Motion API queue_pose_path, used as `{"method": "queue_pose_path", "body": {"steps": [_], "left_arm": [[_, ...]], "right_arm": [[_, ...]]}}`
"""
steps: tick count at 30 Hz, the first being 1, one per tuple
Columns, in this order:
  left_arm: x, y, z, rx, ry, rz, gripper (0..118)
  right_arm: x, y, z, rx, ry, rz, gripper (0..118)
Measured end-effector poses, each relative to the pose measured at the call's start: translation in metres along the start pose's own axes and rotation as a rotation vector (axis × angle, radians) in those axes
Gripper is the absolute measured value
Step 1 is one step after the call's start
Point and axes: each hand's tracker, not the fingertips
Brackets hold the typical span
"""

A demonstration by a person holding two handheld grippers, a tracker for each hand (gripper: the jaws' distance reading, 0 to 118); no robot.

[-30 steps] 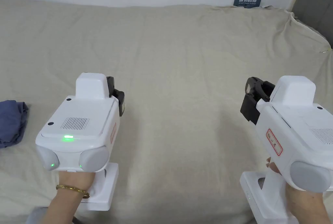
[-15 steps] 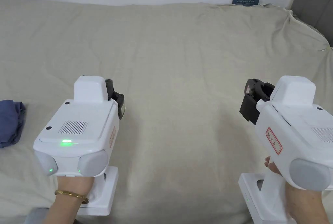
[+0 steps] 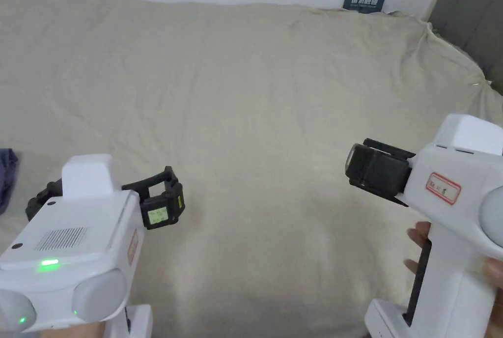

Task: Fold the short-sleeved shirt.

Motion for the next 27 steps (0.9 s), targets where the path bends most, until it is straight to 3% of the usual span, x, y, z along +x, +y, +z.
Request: {"method": "queue_pose_path", "body": {"steps": [3,7,11,16,22,27], "left_arm": [[-0.008,-0.013,0.006,-0.047,0.027,-0.007,118],[-0.018,-0.034,0.011,-0.098,0.085,-0.040,118],[-0.025,-0.047,0.017,-0.116,0.103,-0.041,118],[-0.034,-0.065,0.022,-0.124,0.125,-0.032,118],[-0.042,-0.091,0.034,-0.139,0.167,-0.020,118],[-0.041,-0.091,0.034,-0.114,0.160,-0.022,118]], "right_arm": [[-0.005,-0.007,0.007,-0.011,-0.067,0.044,116],[-0.009,-0.021,0.018,-0.014,0.072,0.126,116],[-0.015,-0.029,0.022,-0.059,0.102,0.071,116],[-0.020,-0.039,0.020,-0.082,0.115,0.086,116],[-0.025,-0.051,0.013,-0.116,0.046,0.157,116],[-0.018,-0.055,0.010,-0.148,0.042,0.099,116]]}}
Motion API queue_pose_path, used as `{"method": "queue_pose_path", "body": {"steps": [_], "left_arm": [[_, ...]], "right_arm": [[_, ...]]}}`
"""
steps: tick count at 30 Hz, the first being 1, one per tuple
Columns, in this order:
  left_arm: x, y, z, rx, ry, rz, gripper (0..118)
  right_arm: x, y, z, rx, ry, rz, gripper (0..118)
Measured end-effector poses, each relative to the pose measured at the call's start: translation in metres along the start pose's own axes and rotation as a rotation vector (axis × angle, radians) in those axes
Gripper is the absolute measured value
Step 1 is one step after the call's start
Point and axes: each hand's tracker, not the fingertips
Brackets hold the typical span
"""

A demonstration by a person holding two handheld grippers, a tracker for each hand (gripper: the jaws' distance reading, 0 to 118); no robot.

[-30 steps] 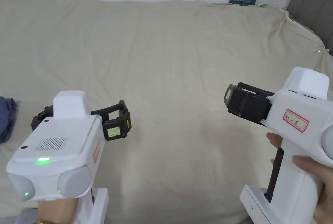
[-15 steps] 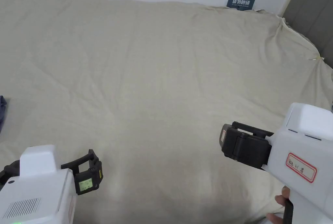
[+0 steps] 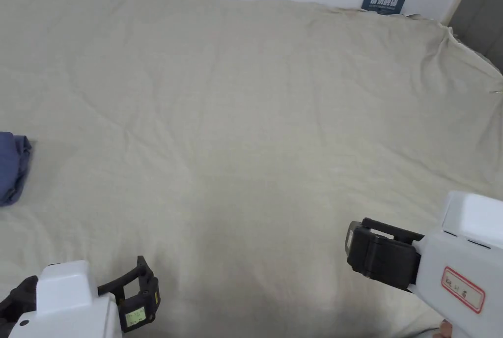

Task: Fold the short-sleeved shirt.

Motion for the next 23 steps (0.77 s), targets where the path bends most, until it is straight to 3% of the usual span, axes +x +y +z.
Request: {"method": "queue_pose_path", "body": {"steps": [5,10,18,20,21,23], "left_arm": [[0.001,-0.002,0.002,0.016,-0.003,-0.004,118],[-0.001,-0.002,0.001,0.009,-0.005,0.007,118],[0.000,-0.002,-0.002,-0.006,0.006,-0.023,118],[0.002,-0.003,0.000,-0.003,0.004,-0.034,118],[0.002,-0.004,0.000,-0.005,-0.002,-0.038,118],[0.002,-0.006,-0.002,-0.028,-0.008,-0.040,118]], "right_arm": [[0.005,-0.002,-0.001,-0.017,-0.037,-0.007,116],[0.008,-0.014,0.006,0.079,-0.065,-0.049,116],[0.046,-0.054,-0.041,0.050,-0.027,0.049,116],[0.054,-0.066,-0.057,0.114,-0.175,0.059,116],[0.055,-0.074,-0.064,0.157,-0.276,0.096,116],[0.056,-0.095,-0.072,0.308,-0.357,0.183,116]]}}
